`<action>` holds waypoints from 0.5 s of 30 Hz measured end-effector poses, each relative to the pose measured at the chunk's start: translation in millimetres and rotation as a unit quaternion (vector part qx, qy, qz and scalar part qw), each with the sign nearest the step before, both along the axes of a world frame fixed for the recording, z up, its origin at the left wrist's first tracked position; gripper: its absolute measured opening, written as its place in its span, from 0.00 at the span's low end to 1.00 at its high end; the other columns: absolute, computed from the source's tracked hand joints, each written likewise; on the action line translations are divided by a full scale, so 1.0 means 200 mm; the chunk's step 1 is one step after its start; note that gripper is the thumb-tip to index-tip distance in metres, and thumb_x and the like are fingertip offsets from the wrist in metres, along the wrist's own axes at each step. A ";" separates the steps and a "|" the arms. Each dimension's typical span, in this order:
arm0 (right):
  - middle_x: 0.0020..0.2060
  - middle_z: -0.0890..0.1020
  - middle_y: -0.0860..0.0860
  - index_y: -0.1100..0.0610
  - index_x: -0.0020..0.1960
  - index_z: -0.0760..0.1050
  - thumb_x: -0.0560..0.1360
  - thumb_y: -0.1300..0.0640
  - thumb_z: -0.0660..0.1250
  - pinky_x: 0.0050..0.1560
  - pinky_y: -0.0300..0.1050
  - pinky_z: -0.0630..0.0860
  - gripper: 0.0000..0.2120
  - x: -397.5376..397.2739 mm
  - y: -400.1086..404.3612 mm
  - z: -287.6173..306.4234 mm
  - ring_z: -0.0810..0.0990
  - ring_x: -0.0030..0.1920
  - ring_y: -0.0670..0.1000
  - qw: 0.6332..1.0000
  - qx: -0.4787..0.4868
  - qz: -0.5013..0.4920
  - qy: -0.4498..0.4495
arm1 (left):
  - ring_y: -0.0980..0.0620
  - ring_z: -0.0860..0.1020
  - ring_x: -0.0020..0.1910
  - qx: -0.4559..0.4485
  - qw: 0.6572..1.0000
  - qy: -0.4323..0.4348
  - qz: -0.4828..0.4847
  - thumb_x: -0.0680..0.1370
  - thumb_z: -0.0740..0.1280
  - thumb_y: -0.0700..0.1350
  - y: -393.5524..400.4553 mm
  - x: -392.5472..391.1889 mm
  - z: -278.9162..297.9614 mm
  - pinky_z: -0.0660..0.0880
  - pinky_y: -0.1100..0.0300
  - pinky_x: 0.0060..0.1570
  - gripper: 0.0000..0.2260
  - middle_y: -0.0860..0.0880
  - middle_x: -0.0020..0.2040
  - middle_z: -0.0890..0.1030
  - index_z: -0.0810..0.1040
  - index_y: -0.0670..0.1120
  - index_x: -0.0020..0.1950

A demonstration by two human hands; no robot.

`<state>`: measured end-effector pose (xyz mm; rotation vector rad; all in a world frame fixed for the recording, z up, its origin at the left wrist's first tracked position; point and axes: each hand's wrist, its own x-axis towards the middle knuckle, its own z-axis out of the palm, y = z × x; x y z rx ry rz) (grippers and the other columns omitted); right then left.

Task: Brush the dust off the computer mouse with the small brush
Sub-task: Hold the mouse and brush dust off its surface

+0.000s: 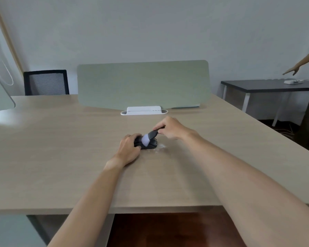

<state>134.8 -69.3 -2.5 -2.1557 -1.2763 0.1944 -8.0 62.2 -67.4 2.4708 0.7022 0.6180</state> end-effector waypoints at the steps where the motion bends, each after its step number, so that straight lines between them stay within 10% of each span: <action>1: 0.59 0.83 0.55 0.59 0.60 0.83 0.77 0.67 0.63 0.58 0.39 0.72 0.15 0.02 -0.02 -0.01 0.79 0.61 0.53 1.000 -0.007 -0.014 -0.004 | 0.42 0.72 0.64 0.001 1.000 0.001 0.002 0.72 0.65 0.35 0.00 0.00 0.00 0.66 0.55 0.65 0.23 0.41 0.61 0.77 0.73 0.45 0.67; 10: 0.56 0.85 0.54 0.59 0.58 0.84 0.77 0.67 0.63 0.51 0.35 0.68 0.15 0.05 -0.01 0.00 0.80 0.53 0.49 0.999 0.033 -0.020 0.014 | 0.44 0.69 0.66 -0.020 1.000 -0.003 0.001 0.71 0.61 0.33 0.00 0.01 -0.01 0.62 0.59 0.65 0.24 0.40 0.61 0.75 0.72 0.45 0.67; 15: 0.61 0.83 0.55 0.57 0.60 0.83 0.77 0.68 0.61 0.65 0.45 0.73 0.17 0.09 -0.02 -0.03 0.79 0.63 0.55 0.998 -0.027 -0.040 -0.039 | 0.43 0.69 0.66 -0.020 1.000 -0.013 0.003 0.72 0.62 0.33 -0.01 0.02 -0.02 0.61 0.60 0.66 0.24 0.39 0.61 0.74 0.72 0.44 0.68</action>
